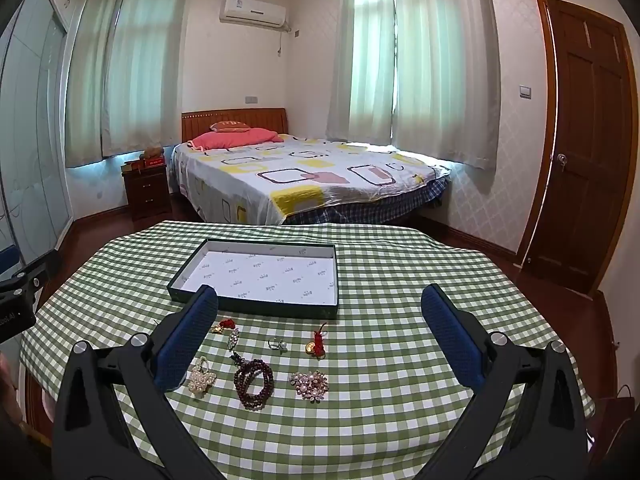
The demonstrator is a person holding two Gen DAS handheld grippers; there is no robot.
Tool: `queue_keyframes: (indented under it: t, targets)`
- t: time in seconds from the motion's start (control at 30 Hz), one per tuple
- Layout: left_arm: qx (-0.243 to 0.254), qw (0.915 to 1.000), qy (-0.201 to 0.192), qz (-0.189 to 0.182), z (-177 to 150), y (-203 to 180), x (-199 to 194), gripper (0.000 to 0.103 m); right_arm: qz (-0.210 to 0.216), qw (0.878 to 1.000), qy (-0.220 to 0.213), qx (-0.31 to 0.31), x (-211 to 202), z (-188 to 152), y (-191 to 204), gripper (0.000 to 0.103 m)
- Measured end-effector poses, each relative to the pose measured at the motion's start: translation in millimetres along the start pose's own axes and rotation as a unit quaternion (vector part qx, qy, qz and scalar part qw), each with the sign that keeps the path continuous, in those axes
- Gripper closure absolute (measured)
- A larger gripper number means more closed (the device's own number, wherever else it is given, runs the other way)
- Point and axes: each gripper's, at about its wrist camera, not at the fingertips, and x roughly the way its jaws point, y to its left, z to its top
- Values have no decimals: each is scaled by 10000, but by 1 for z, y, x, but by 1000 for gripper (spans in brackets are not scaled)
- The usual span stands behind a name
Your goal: Organize jewelry
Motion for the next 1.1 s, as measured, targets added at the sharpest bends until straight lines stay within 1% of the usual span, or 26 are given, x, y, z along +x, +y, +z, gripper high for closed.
queue_keyframes:
  t: [1.1]
  targets:
    - [-3,10000,20,6,-5,1,3,7,12,10000,-9,-6,3,-3,1,4]
